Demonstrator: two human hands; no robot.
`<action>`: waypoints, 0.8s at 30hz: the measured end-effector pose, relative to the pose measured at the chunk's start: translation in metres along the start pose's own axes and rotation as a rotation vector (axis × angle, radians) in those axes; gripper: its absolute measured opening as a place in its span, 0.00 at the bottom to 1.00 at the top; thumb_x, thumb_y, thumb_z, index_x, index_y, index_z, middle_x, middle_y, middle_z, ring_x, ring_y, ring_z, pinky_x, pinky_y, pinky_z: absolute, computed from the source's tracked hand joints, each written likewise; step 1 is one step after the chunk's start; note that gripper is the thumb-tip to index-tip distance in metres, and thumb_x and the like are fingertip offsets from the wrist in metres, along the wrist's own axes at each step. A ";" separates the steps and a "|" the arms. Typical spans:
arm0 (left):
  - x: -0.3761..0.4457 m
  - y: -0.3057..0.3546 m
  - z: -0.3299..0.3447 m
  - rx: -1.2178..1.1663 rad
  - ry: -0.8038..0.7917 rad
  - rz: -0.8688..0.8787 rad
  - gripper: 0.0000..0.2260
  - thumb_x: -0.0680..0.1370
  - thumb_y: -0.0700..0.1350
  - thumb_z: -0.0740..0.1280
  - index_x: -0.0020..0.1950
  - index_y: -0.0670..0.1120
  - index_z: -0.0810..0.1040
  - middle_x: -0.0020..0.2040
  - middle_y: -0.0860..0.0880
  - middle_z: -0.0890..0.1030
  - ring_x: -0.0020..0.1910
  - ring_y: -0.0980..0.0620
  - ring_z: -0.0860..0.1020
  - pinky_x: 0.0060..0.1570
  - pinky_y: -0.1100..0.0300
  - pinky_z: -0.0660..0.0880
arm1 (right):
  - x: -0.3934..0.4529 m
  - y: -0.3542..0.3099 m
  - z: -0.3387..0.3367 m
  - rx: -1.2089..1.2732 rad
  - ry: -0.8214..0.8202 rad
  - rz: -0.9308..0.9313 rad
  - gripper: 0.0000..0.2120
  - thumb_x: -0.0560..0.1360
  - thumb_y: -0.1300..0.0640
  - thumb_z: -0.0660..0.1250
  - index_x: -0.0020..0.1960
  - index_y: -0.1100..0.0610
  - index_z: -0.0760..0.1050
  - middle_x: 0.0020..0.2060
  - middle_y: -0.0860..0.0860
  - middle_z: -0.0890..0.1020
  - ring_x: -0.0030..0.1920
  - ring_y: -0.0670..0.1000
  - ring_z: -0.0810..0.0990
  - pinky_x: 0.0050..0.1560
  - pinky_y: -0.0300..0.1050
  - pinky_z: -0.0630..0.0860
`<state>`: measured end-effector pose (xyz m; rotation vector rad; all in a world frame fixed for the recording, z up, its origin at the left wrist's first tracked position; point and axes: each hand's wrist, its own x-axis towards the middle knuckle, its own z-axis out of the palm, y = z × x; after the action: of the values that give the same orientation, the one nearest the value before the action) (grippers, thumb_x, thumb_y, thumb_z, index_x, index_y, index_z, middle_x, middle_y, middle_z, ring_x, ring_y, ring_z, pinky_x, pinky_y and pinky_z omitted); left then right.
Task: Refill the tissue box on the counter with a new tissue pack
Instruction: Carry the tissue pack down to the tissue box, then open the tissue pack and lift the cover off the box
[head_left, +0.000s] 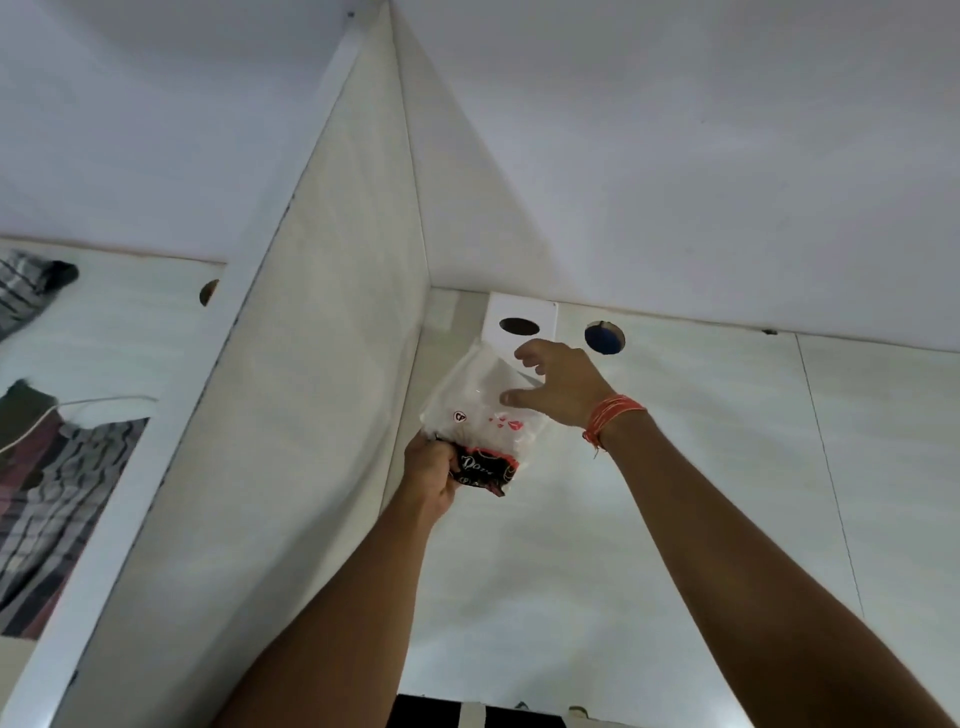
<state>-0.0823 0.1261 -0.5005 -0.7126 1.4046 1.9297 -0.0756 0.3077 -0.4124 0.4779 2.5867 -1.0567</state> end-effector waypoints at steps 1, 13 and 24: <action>0.002 -0.001 0.000 0.026 -0.011 -0.005 0.31 0.64 0.21 0.47 0.61 0.34 0.76 0.45 0.39 0.80 0.43 0.42 0.80 0.33 0.57 0.81 | 0.002 0.004 0.003 0.010 -0.011 -0.003 0.33 0.67 0.45 0.78 0.67 0.54 0.72 0.61 0.53 0.79 0.62 0.56 0.76 0.64 0.54 0.74; 0.015 0.002 0.008 0.172 -0.051 -0.059 0.29 0.67 0.21 0.48 0.58 0.38 0.78 0.43 0.41 0.81 0.40 0.45 0.81 0.29 0.59 0.80 | 0.007 0.026 0.027 0.012 0.092 -0.063 0.30 0.65 0.51 0.79 0.64 0.58 0.75 0.57 0.54 0.80 0.56 0.54 0.78 0.59 0.50 0.76; 0.028 -0.001 -0.003 0.345 -0.104 -0.122 0.25 0.70 0.22 0.49 0.50 0.43 0.80 0.40 0.44 0.84 0.40 0.46 0.81 0.34 0.58 0.80 | 0.013 0.043 0.035 0.126 -0.072 0.109 0.38 0.60 0.43 0.79 0.65 0.56 0.72 0.55 0.52 0.79 0.57 0.55 0.76 0.58 0.51 0.75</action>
<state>-0.0996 0.1286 -0.5223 -0.5129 1.5393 1.5541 -0.0635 0.3140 -0.4682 0.5921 2.4123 -1.1817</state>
